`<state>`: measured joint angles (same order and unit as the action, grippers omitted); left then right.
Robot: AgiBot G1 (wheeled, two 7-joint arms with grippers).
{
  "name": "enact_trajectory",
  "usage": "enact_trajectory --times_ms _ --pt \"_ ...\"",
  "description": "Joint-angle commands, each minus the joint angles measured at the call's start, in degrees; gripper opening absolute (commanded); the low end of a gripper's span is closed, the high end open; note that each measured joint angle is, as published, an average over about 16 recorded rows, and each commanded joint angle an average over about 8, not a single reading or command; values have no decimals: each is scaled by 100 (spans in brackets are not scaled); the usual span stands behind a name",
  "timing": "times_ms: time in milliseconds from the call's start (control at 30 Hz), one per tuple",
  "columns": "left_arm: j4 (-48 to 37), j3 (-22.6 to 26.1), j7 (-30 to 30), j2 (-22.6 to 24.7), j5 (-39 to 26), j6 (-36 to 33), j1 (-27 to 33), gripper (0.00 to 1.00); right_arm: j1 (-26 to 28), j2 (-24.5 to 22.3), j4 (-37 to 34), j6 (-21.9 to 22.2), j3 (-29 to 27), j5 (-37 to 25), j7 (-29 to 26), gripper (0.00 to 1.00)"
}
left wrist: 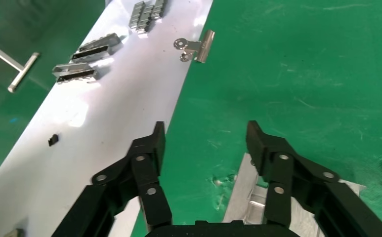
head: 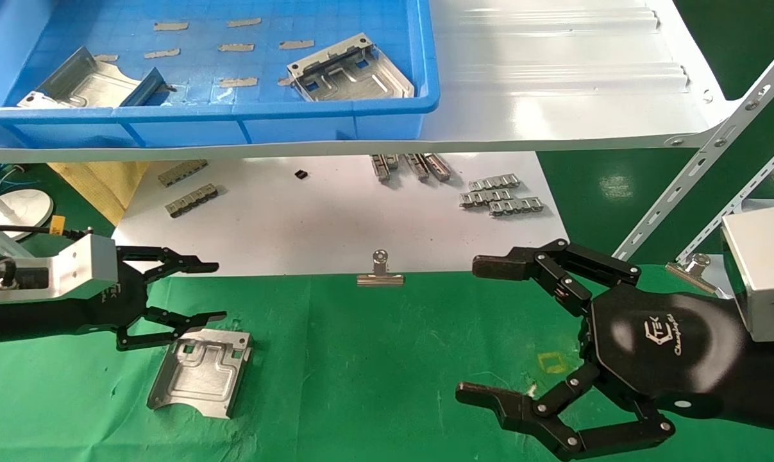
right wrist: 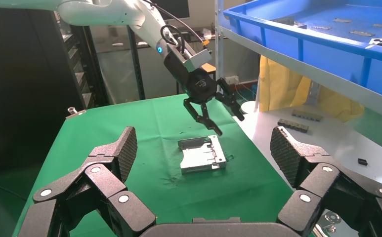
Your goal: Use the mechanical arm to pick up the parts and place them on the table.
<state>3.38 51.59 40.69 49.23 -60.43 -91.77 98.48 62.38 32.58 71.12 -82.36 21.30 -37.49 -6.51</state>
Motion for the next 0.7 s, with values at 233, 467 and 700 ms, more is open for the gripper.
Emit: enact_trajectory --times_ms 233,467,700 --pt "63 -62 -84 -30 76 4 -63 100 0 0 0 0 0 0 0 100" --pt "620 -341 -487 -141 217 52 -353 100 0 0 -1 0 0 0 0 100" --pt "1434 -750 -1079 -304 425 123 -777 100 0 0 -1 0 0 0 0 100"
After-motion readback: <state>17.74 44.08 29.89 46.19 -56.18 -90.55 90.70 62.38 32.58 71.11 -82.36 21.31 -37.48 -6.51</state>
